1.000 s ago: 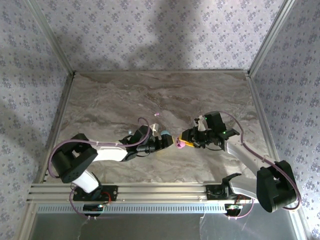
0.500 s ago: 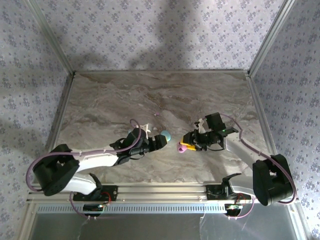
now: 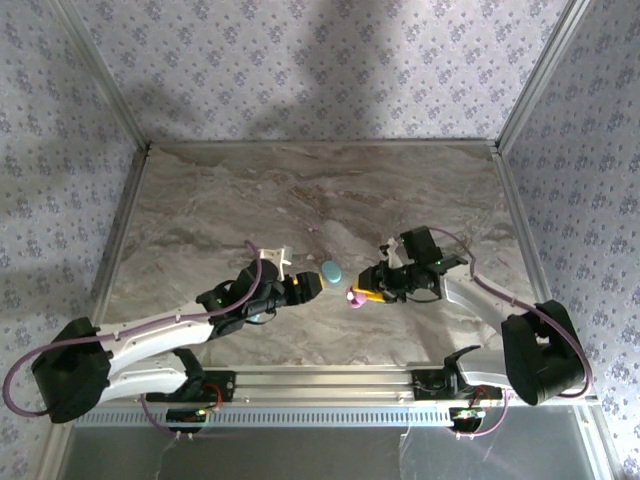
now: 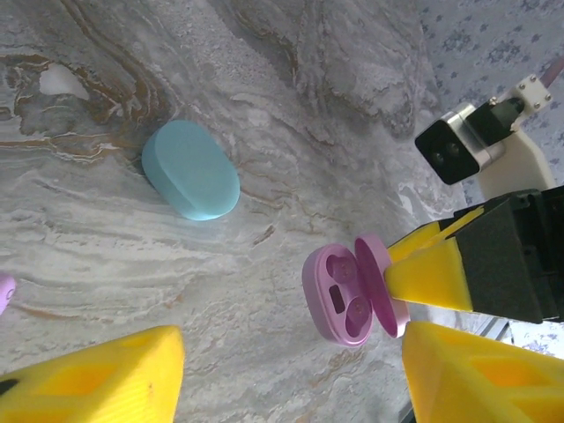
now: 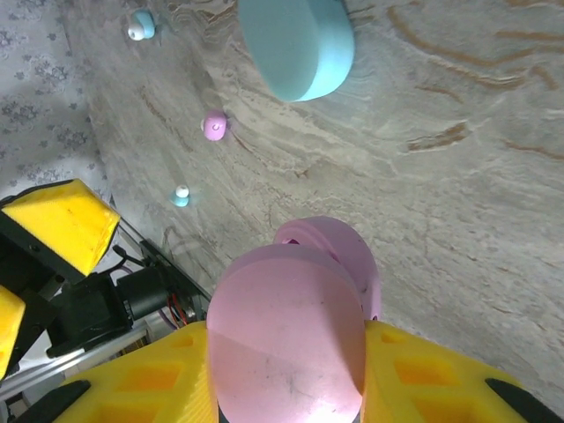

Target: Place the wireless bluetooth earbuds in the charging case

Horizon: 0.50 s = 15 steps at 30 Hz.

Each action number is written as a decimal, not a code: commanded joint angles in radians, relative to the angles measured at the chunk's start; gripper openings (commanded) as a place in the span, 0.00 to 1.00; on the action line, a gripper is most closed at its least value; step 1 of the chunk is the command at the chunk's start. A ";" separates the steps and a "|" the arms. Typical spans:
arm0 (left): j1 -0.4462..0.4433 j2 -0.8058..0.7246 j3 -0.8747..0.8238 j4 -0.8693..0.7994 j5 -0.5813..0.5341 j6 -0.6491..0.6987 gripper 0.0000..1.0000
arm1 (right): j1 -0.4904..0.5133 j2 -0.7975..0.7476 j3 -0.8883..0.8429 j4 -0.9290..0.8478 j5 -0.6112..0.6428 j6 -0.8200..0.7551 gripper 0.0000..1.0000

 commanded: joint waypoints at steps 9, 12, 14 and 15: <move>-0.001 -0.001 0.013 0.038 0.079 -0.018 0.38 | 0.130 -0.004 -0.023 0.074 0.046 0.082 0.38; -0.002 0.034 0.021 0.060 0.139 -0.042 0.29 | 0.152 0.003 -0.039 0.118 0.047 0.107 0.39; -0.001 0.053 0.005 0.101 0.167 -0.065 0.24 | 0.165 0.008 -0.042 0.131 0.048 0.113 0.39; -0.002 0.062 -0.005 0.129 0.178 -0.077 0.22 | 0.172 0.009 -0.044 0.136 0.052 0.115 0.39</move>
